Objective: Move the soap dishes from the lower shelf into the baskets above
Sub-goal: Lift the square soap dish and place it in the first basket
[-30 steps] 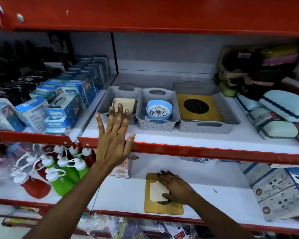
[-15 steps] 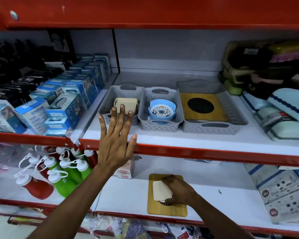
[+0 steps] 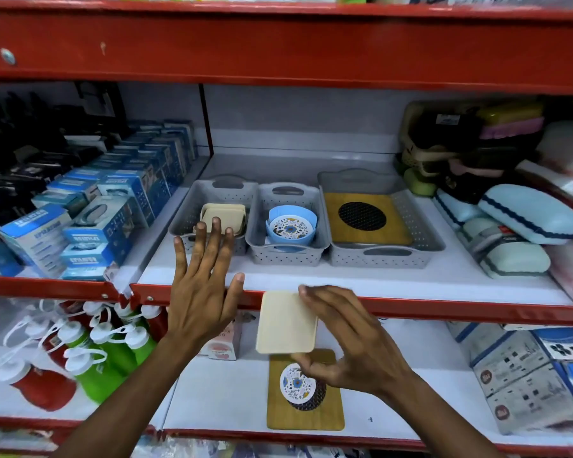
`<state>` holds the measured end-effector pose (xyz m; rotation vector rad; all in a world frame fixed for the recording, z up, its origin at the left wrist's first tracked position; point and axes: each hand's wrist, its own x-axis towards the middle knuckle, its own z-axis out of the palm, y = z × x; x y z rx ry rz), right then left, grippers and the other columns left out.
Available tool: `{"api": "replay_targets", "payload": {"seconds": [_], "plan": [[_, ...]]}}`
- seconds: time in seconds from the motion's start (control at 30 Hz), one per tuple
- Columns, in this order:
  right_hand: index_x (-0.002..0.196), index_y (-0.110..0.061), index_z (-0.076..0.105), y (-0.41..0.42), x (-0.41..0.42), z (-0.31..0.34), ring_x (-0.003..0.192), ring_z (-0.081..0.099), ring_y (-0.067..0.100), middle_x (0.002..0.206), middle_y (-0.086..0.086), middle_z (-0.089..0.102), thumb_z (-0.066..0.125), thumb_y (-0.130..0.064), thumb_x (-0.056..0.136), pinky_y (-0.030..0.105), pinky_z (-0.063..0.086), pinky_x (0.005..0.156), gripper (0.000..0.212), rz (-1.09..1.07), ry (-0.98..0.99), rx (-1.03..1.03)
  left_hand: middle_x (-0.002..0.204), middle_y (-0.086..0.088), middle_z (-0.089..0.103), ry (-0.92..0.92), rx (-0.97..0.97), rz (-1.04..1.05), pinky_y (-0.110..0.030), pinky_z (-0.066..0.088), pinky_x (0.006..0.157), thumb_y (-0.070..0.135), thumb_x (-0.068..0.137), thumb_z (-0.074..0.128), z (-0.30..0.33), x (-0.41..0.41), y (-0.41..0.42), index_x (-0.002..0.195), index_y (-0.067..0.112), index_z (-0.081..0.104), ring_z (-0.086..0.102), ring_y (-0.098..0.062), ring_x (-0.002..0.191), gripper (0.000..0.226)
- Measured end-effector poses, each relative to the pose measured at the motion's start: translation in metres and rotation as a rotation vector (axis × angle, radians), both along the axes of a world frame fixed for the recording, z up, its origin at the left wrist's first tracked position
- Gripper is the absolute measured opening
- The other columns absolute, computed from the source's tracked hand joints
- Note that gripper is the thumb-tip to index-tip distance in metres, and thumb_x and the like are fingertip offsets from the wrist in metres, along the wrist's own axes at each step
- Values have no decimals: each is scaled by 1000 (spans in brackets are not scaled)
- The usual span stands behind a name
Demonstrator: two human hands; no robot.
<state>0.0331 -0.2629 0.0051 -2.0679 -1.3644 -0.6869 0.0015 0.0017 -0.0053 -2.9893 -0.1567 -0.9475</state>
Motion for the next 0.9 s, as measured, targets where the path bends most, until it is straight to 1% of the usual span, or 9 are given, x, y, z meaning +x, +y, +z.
{"api": "replay_targets", "payload": {"seconds": [0.17,0.3,0.47,0.53,0.6,0.63,0.7,0.83,0.9], "plan": [[144,-6,45,14,13,42,129,44,16,142,6,54,82,-40,75,10,28,110,85,-146,200,59,168,-14,9,-3,-19,-19,-49,-8,128,42,98,30,2,-2,-1,158,13,13,6,-30,157,69],[143,-12,44,24,29,53,124,46,14,138,2,53,83,-39,73,7,31,103,85,-174,293,66,168,-14,9,19,-28,-10,-43,-10,128,43,97,32,5,-2,-2,158,11,14,7,-29,157,71],[145,-18,42,29,38,53,123,37,2,138,-2,52,83,-41,71,-2,23,101,87,-194,346,30,169,-16,6,20,-51,0,-42,-9,128,45,96,32,6,-2,-2,158,7,12,4,-28,157,75],[146,-20,42,32,44,56,123,36,0,139,-4,52,82,-42,70,4,29,102,89,-208,349,29,169,-17,3,10,-66,-2,-42,-10,128,45,96,33,5,-2,-2,158,6,8,3,-29,157,77],[145,-20,43,37,52,65,124,41,6,138,-3,53,81,-44,68,18,42,101,89,-222,344,16,169,-18,1,-2,-95,0,-40,-10,128,46,96,33,4,-2,-3,157,4,5,3,-30,157,79],[144,-19,45,43,57,72,122,43,9,135,-2,54,82,-45,68,19,44,98,88,-225,340,9,168,-18,-1,-8,-111,4,-40,-11,128,47,96,32,5,-2,-3,157,4,3,2,-31,157,81],[139,-21,49,60,69,86,117,47,12,129,-1,57,85,-43,67,14,39,91,83,-233,356,-5,168,-19,-4,-21,-139,8,-39,-10,128,48,95,33,4,-2,-4,157,3,1,0,-32,157,83],[113,-20,59,114,100,105,108,58,22,118,4,66,87,-41,63,33,50,82,61,-195,422,-127,168,-18,-6,-38,-174,4,-38,-9,128,49,94,35,4,-2,-5,157,2,-1,-2,-32,157,87],[103,-18,61,141,115,107,101,62,24,109,6,69,89,-41,62,36,52,74,55,-151,420,-192,168,-19,-6,-42,-179,1,-39,-9,128,48,92,37,5,-2,-5,157,1,0,-2,-33,157,88]]}}
